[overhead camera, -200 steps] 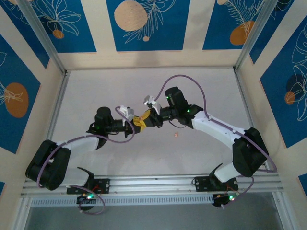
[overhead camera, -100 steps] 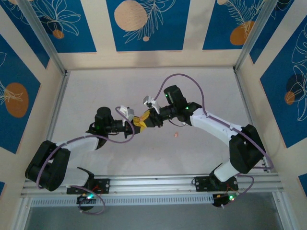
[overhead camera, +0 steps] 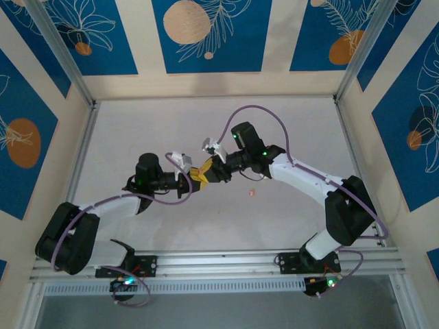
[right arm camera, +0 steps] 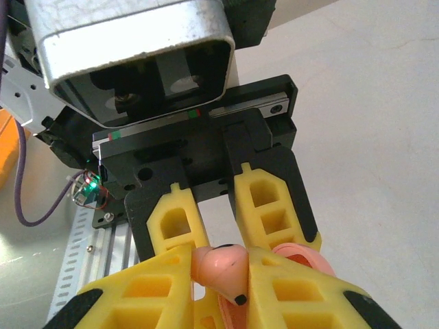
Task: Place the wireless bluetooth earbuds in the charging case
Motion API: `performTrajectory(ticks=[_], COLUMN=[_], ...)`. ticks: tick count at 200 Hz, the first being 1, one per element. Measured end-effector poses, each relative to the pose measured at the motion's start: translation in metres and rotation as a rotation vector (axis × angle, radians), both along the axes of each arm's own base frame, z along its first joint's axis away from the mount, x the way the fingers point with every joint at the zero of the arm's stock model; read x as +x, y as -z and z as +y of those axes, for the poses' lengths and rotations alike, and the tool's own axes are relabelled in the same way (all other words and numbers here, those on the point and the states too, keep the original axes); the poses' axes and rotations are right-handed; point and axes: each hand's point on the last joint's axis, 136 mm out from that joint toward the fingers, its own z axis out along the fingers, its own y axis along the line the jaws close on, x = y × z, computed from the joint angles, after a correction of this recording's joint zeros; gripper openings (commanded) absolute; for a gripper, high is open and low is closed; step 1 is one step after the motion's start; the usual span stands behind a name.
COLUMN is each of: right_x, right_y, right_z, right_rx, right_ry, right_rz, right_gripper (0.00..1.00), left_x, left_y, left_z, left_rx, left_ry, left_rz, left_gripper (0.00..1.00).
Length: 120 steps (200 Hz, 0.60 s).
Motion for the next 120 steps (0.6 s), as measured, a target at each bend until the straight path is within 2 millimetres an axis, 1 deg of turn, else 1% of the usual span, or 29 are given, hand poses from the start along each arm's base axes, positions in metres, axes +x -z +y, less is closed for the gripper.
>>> performTrajectory(ticks=[50,64,91,120], right_x=[-0.001,-0.0018,-0.0046,-0.0058], right_y=[0.0001,-0.0017,-0.0054,-0.0043], right_z=[0.0,-0.0006,-0.0017,-0.0024], right_rx=[-0.004,0.0,0.007,0.003], right_ry=[-0.001,-0.005,-0.019,-0.025], right_rz=[-0.006,-0.011,-0.024,-0.024], right_gripper=[0.23,0.25,0.26,0.28], left_x=[-0.0007,-0.0011,-0.0025,-0.0032], left_y=[-0.0007,-0.0026,-0.0058,-0.005], left_z=[0.0012,0.0014,0.0018,0.0019], left_rx=[0.004,0.002,0.0,0.003], left_ry=[-0.006,-0.007,-0.004,-0.003], left_rz=[0.004,-0.001,-0.017,-0.013], left_gripper=[0.22,0.22,0.22,0.22])
